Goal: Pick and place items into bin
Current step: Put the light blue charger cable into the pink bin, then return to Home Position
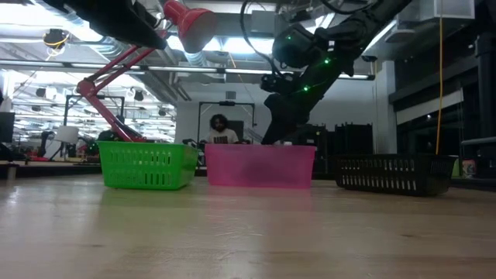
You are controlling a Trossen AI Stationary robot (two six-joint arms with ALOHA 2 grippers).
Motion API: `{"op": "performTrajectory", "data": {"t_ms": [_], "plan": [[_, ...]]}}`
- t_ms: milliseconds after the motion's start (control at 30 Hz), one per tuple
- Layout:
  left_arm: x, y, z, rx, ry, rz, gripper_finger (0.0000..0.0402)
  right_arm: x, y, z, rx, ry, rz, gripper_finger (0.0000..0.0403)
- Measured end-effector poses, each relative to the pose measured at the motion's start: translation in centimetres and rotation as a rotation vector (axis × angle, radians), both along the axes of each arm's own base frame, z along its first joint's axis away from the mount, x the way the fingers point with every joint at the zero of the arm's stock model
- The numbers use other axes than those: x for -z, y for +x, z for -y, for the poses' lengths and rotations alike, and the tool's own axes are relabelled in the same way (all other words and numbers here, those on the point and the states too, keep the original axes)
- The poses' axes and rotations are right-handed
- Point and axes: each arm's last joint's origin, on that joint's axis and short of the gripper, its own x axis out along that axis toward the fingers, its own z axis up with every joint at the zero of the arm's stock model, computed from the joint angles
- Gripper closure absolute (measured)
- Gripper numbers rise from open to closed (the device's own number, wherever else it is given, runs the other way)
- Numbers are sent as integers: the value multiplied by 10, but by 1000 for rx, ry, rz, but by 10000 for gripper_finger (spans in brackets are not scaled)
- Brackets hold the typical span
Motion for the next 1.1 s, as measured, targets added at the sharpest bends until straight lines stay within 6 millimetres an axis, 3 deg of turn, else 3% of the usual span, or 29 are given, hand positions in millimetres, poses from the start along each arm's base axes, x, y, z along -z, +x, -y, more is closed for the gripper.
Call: {"op": "performTrajectory", "data": {"t_ms": [233,467,667,867,1100], "plan": [[0,0,0,0,-1,-1,398,0,0,0,1,0,-1,324],[0,0,0,-6,15,1,398,-4,-3,-1,-12,-15,-4,317],[-7,4,-2,-25,135,79,398,-40,-11,-8,-66,-84,77,352],[-5,6,-15,-51,123,56,398,-76,-26,-21,-190,-124,172,397],[28,-7,-37,-85,47,122,398,-51,-57,-34,-227,-100,320,401]]}}
